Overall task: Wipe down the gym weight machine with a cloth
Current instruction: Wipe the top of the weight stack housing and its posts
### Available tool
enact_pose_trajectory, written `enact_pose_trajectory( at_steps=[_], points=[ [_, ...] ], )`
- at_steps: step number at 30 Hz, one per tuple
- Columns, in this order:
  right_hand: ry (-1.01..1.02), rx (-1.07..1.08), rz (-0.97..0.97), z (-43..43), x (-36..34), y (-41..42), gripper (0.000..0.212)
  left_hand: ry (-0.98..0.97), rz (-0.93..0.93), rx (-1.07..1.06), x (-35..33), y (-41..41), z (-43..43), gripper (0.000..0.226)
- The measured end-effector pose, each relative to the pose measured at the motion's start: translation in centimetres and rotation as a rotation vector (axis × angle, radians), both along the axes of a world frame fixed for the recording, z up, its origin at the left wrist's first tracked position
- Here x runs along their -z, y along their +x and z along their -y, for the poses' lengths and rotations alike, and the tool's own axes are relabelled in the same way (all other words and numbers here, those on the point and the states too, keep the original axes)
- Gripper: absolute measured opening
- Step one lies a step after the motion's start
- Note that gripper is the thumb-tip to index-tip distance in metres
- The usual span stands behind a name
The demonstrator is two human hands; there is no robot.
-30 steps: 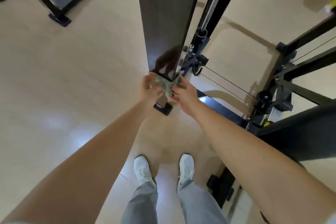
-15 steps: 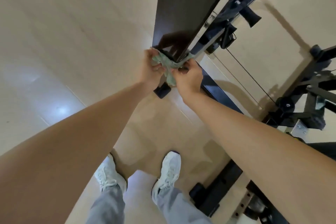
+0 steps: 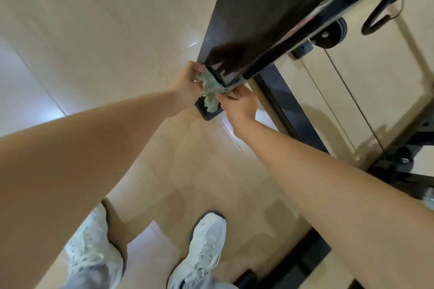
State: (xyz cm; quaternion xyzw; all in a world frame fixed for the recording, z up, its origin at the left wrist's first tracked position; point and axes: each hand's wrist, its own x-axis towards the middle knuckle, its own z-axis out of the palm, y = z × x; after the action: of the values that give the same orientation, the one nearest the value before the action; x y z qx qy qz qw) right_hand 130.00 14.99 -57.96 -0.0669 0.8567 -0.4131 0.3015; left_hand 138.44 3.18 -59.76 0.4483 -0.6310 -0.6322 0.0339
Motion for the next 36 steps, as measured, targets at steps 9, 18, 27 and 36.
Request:
enact_pose_trajectory(
  at_steps=[9, 18, 27, 36],
  points=[
    [-0.102, 0.241, 0.368, 1.4, 4.4, 0.7, 0.035, 0.31, -0.01, -0.193, 5.8, -1.3, -1.5, 0.037],
    [-0.251, 0.445, 0.322, 1.5, -9.0, 2.6, 0.021, 0.348, -0.093, -0.481, -8.0, -1.2, -1.7, 0.025],
    [-0.257, 0.395, 0.057, 0.8, -26.4, 3.4, 0.013, 0.433, -0.129, -0.532, -27.9, -1.2, -3.7, 0.015],
    [-0.266, 0.36, -0.091, 0.7, -45.3, 3.7, 0.017, 0.389, -0.181, -0.585, -45.7, -1.3, -4.2, 0.014]
  ],
)
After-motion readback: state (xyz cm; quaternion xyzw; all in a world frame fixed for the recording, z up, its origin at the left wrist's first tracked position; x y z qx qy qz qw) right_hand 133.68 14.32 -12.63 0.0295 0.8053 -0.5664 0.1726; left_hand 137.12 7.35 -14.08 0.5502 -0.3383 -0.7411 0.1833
